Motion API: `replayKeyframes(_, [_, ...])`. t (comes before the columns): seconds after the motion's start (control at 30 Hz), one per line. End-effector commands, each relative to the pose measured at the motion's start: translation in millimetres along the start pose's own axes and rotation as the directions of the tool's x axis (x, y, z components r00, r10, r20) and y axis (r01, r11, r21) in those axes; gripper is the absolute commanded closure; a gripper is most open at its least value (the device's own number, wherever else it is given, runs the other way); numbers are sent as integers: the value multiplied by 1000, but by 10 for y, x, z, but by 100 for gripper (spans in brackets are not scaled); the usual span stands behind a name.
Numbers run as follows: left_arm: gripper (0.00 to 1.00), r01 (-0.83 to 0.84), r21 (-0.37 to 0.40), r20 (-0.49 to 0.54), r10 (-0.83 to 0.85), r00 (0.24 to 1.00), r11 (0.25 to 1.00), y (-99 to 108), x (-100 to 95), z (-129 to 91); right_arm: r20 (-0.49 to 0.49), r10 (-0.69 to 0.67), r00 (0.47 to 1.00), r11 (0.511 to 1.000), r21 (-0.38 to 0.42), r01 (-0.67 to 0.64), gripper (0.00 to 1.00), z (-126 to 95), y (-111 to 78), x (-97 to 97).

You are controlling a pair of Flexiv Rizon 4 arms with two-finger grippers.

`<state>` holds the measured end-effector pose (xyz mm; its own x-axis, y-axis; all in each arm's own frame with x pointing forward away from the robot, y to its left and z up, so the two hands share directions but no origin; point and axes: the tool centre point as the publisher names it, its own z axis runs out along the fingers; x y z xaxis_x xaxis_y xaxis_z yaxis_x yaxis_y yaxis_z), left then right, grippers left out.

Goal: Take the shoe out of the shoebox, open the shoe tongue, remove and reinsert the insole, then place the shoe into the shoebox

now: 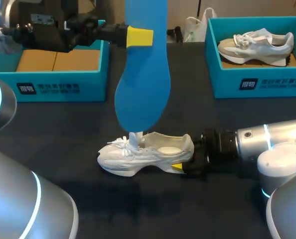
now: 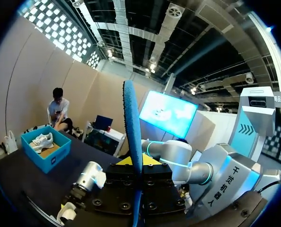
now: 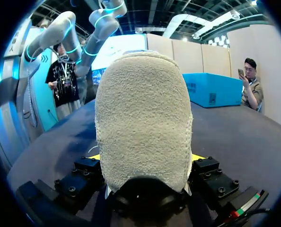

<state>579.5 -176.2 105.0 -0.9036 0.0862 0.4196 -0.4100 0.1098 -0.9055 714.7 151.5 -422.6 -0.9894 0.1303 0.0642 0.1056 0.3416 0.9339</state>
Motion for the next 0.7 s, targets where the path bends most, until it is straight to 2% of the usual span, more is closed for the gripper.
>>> replayKeyframes(0.03, [100, 0, 4, 2, 0, 1000, 1000, 34, 12, -7, 0, 1, 1000, 1000, 7, -1, 69, 8, 14, 11])
replayKeyframes(0.07, [100, 0, 4, 2, 0, 1000, 1000, 34, 12, -7, -1, -4, 1000, 1000, 15, 4, 12, -34, 15, 2])
replayKeyframes(0.1, [100, 0, 4, 2, 0, 1000, 1000, 34, 12, -7, -4, -4, 1000, 1000, 28, 4, 0, -69, 13, -3])
replayKeyframes(0.27, [100, 0, 4, 2, 0, 1000, 1000, 34, 12, -7, 20, 28, 999, 996, 90, -29, 0, -275, -25, 3])
replayKeyframes(0.37, [100, 0, 4, 2, 0, 1000, 1000, 34, 12, -7, 37, 49, 998, 984, 168, -55, 0, -429, -26, 18])
replayKeyframes(0.43, [100, 0, 4, 2, 0, 1000, 1000, 34, 12, -7, 37, 71, 997, 963, 259, -78, 0, -532, 9, 23])
replayKeyframes(0.57, [100, 0, 4, 2, 0, 1000, 1000, 34, 12, -7, 32, 92, 995, 907, 411, -97, 0, -731, 87, 5])
replayKeyframes(0.63, [100, 0, 4, 2, 0, 1000, 1000, 34, 12, -7, 27, 125, 992, 854, 507, -121, 0, -790, 91, 14])
replayKeyframes(0.7, [100, 0, 4, 2, 0, 1000, 1000, 34, 12, -7, 22, 156, 988, 780, 611, -136, 0, -828, 81, 41])
